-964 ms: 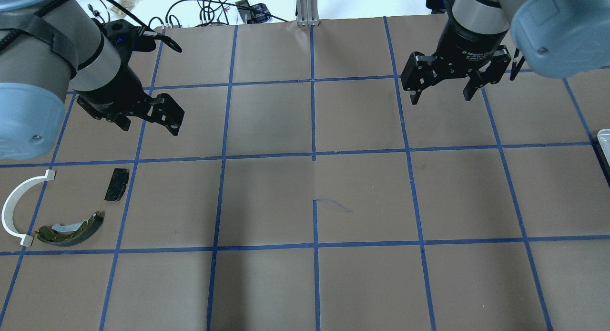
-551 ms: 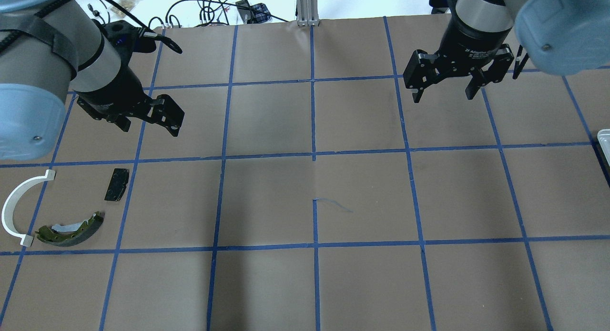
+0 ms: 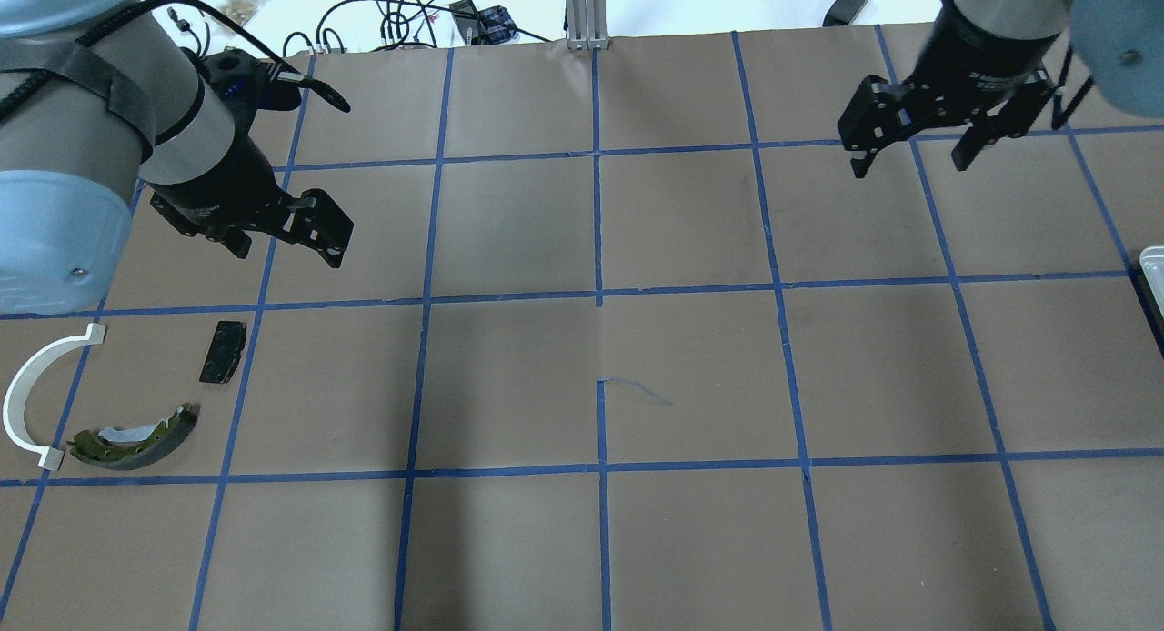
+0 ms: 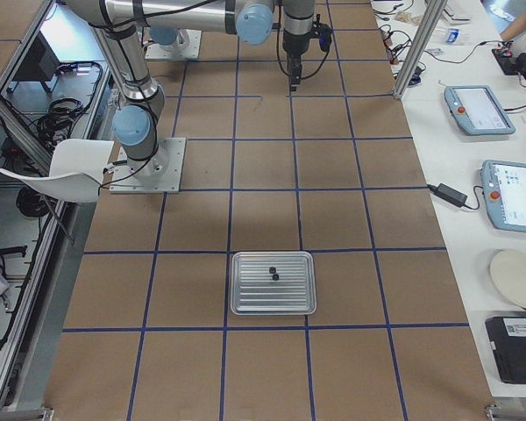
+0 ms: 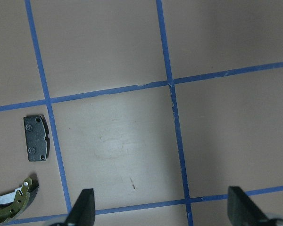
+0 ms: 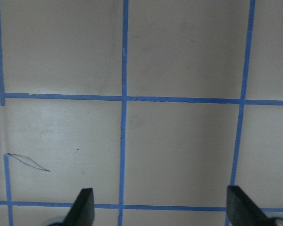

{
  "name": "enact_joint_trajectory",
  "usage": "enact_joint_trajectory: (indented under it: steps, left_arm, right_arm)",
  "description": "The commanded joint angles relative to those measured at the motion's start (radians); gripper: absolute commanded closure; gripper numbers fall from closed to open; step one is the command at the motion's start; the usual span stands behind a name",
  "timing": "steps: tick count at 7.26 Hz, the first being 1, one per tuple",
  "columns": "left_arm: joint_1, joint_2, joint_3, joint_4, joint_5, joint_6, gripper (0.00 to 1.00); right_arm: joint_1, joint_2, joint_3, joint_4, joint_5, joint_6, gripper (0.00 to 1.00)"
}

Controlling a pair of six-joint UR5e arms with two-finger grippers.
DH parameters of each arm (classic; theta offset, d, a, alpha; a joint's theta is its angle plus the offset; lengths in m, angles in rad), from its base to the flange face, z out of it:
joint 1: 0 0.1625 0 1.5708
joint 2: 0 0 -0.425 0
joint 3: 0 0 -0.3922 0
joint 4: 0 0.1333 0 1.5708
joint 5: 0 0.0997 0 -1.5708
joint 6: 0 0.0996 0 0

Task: Place bearing gear from tray to pile

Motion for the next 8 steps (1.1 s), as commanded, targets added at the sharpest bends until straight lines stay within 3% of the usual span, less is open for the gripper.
enact_joint_trajectory:
  steps: [1,3,6,8]
  left_arm:
    - [0.002,-0.002,0.001,0.0,0.002,0.0,0.0]
    - [0.001,-0.006,-0.002,0.0,0.003,0.002,0.0]
    - [0.009,0.003,-0.005,0.0,0.0,0.009,0.0]
    - [0.012,0.006,-0.022,0.0,0.0,0.012,0.0]
  right_arm:
    - [-0.196,0.018,0.011,0.0,-0.033,-0.148,0.0]
    - [-0.377,0.06,0.015,-0.014,-0.076,-0.491,0.0]
    - [-0.609,0.246,0.017,-0.237,-0.076,-0.946,0.0]
    - [-0.682,0.36,0.017,-0.335,-0.08,-1.246,0.0]
